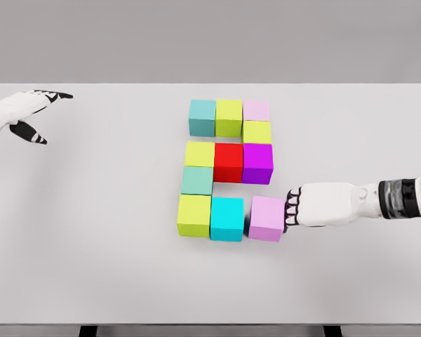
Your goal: Assemble the squares on the desktop into the number 2
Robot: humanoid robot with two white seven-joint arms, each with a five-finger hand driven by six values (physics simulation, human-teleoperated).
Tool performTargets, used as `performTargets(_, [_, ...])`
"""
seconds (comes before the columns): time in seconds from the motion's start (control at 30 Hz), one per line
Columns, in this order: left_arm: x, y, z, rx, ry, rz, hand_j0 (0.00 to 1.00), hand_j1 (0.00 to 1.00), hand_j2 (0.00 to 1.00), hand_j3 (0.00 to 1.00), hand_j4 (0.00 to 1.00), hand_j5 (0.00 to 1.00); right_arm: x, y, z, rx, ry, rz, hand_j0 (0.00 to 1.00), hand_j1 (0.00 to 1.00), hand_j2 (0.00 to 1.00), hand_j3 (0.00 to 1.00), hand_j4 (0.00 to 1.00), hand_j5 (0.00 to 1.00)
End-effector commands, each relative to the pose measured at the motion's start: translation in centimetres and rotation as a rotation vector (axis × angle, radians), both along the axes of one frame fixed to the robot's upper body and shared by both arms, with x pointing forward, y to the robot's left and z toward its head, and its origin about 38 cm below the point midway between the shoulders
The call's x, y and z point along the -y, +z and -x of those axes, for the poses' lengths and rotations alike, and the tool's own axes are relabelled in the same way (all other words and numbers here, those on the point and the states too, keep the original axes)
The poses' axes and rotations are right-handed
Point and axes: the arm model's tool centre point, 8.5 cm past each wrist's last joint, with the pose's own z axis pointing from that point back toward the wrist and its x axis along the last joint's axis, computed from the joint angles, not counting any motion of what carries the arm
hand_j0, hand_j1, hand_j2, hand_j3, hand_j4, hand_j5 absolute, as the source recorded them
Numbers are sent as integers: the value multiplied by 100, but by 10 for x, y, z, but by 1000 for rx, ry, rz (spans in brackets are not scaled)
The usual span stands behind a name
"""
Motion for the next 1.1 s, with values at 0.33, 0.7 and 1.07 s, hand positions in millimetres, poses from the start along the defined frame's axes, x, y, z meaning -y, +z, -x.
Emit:
performTargets(0.33, [-3,0,0,-1,12,6,100,100,100,100,100,100,-3,2,-1,3,2,-10,72,72,72,72,72,72])
performTargets(0.7, [-4,1,0,3,16,12,100,100,100,100,100,100,6,4,-5,14,-23,4,72,72,72,72,72,72])
performTargets(1.07, [-6,0,1,-1,24,12,100,100,100,100,100,100,2,10,-9,31,-20,-13,72,72,72,72,72,72])
